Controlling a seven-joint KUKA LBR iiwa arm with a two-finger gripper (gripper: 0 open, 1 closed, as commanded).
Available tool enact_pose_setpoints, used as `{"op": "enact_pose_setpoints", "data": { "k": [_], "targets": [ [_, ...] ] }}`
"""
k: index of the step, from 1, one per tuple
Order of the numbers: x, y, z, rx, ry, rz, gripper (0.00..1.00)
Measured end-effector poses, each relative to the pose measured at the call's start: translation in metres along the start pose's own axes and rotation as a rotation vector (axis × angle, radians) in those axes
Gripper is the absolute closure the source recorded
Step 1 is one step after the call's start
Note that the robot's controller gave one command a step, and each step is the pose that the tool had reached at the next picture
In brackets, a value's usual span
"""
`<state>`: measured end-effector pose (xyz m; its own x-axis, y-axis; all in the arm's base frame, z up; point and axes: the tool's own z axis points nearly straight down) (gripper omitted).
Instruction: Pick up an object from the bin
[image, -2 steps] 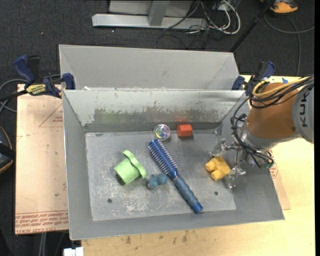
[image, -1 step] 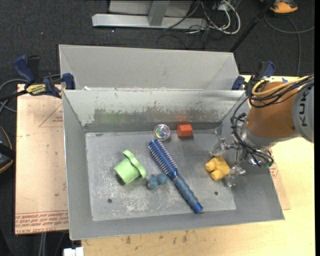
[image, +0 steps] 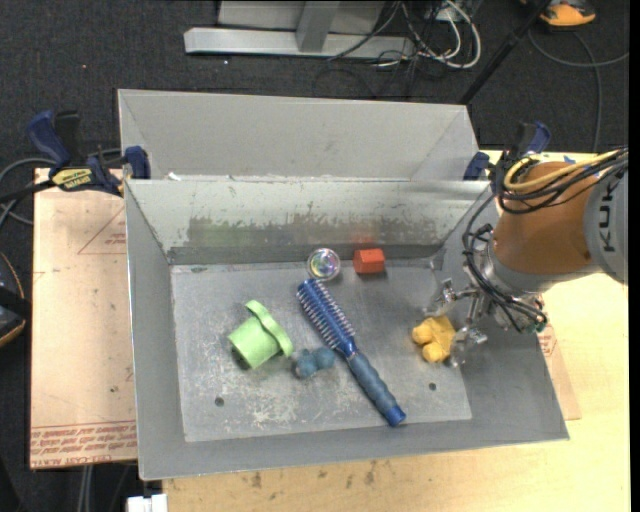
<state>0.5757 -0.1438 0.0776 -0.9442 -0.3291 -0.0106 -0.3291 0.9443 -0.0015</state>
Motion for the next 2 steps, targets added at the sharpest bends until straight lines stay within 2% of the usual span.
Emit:
{"op": "enact_pose_setpoints", "data": {
  "k": [1, 2],
  "targets": [
    [-0.001, 0.000, -0.006, -0.001, 0.006, 0.000, 1.00],
    [-0.005, -0.001, -0.102, 0.004, 0.000, 0.002, 1.00]
  ]
}}
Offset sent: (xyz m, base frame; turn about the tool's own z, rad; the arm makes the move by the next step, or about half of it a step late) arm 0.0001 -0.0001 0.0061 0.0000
